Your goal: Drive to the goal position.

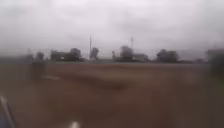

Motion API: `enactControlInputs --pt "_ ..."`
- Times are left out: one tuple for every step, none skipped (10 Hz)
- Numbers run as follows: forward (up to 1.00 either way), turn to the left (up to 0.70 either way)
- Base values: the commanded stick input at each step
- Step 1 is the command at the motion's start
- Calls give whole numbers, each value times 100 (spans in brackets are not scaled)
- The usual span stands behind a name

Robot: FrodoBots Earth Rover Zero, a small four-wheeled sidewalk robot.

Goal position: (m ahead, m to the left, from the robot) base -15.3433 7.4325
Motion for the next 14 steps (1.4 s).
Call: enactControlInputs --pt "70 0" --pt "70 0" --pt "70 0" --pt "70 0" --pt "70 0" --pt "70 0" --pt "70 0" --pt "70 0" --pt "70 0" --pt "70 0" --pt "70 0" --pt "70 0" --pt "70 0" --pt "70 0"
